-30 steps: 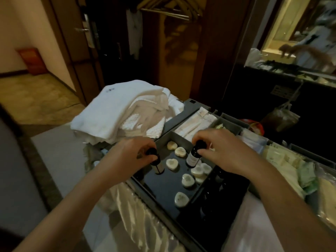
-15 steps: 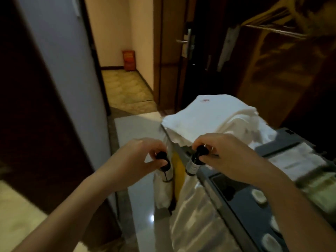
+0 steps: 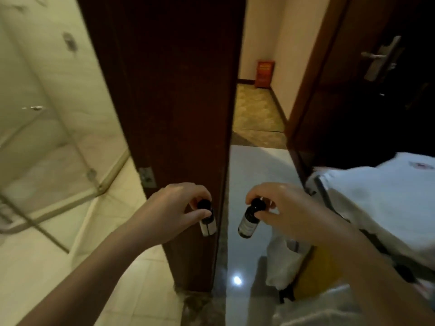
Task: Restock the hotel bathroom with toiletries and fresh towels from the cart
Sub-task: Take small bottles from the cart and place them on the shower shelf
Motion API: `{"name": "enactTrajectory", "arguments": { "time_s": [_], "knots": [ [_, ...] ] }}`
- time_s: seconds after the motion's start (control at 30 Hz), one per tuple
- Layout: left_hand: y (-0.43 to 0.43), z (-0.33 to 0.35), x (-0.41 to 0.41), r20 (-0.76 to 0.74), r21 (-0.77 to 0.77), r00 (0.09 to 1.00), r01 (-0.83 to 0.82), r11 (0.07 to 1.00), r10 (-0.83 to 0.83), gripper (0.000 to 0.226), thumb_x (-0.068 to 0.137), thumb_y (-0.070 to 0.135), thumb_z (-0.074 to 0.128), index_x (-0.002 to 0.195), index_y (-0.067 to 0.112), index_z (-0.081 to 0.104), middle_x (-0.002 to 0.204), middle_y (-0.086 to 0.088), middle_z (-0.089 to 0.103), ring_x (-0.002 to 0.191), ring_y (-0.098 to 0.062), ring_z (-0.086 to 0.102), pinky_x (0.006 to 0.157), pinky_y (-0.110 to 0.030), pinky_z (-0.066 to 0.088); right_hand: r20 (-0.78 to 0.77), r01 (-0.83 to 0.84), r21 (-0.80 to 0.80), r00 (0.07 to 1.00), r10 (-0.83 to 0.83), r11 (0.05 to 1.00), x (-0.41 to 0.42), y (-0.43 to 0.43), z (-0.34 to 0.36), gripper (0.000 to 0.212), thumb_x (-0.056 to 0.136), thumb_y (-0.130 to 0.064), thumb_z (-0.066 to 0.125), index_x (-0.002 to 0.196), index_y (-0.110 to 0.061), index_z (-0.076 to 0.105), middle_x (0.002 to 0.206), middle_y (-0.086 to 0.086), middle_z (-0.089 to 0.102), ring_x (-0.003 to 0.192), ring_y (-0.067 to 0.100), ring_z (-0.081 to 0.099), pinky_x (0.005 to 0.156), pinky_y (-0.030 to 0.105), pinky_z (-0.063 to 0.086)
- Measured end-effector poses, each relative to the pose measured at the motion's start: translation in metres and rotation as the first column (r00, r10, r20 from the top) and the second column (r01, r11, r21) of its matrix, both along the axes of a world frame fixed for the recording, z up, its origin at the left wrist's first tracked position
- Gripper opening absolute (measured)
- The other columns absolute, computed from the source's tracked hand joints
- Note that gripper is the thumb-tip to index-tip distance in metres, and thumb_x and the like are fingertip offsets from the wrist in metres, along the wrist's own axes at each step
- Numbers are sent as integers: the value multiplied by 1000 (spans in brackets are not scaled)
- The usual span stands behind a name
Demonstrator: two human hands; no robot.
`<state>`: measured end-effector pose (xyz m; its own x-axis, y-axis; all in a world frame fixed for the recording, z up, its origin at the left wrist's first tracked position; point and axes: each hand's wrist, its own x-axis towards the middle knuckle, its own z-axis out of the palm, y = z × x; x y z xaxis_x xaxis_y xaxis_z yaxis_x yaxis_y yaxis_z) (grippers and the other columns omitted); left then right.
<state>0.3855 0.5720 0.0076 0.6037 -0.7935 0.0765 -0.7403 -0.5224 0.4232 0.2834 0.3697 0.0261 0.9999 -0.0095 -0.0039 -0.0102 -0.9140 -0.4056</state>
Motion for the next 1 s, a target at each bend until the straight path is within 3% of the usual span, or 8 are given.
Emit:
{"name": "enactTrajectory", "arguments": {
  "time_s": [0.13, 0.33, 0.43, 0.6, 0.77, 0.9, 1.0],
  "knots": [
    [38, -4, 20, -15, 6, 982, -187, 982, 187, 19, 87, 32, 61, 105, 28, 61, 100, 14, 62, 86, -1, 58, 74, -19, 49, 11, -216, -5, 976, 216, 976, 55, 27, 1, 23, 90, -20, 59, 108, -35, 56, 92, -23, 50, 81, -8, 52, 68, 9, 46],
    [89, -6, 36, 9, 29, 894, -448, 894, 448, 20, 87, 28, 62, 106, 29, 61, 100, 15, 62, 89, 0, 57, 79, -23, 51, 10, -489, 48, 872, 489, 871, 116, 70, -1, 24, 91, -21, 57, 112, -32, 55, 103, -18, 53, 89, -1, 53, 76, 19, 49],
    [108, -6, 38, 19, 30, 830, -558, 829, 557, 19, 87, 28, 61, 106, 29, 60, 99, 15, 62, 88, 0, 57, 76, -19, 49, 37, -557, 76, 830, 556, 827, 140, 93, -6, 27, 91, -19, 58, 115, -29, 56, 107, -15, 54, 93, 3, 54, 75, 18, 49],
    [138, -15, 31, 5, 5, 702, -712, 702, 712, 15, 86, 28, 62, 101, 28, 61, 93, 15, 61, 85, -1, 57, 77, -27, 52, 92, -713, 68, 701, 707, 698, 174, 135, -20, 26, 88, -14, 62, 114, -21, 60, 106, -9, 59, 89, 1, 51, 83, 15, 41],
    [171, -27, 17, 6, 7, 601, -799, 601, 799, 16, 85, 29, 62, 101, 30, 60, 91, 19, 58, 83, 2, 55, 75, -19, 49, 56, -801, 87, 598, 800, 592, 196, 174, -31, 24, 89, -14, 60, 112, -20, 60, 104, -7, 60, 92, 7, 55, 78, 16, 45],
    [203, -33, 18, -13, 7, 538, -843, 538, 843, 18, 85, 27, 63, 103, 26, 61, 94, 14, 62, 84, -1, 57, 77, -23, 51, 50, -849, 59, 528, 848, 525, 216, 210, -36, 24, 89, -14, 60, 112, -20, 60, 98, -10, 56, 86, 5, 51, 67, 7, 36],
    [234, -31, 23, -2, -23, 508, -861, 508, 861, 18, 85, 27, 63, 103, 24, 61, 94, 12, 62, 84, -2, 57, 77, -24, 50, 66, -862, 43, 507, 859, 505, 231, 241, -36, 23, 89, -13, 60, 111, -20, 60, 99, -9, 58, 85, 4, 50, 67, 7, 37]
  ]
}}
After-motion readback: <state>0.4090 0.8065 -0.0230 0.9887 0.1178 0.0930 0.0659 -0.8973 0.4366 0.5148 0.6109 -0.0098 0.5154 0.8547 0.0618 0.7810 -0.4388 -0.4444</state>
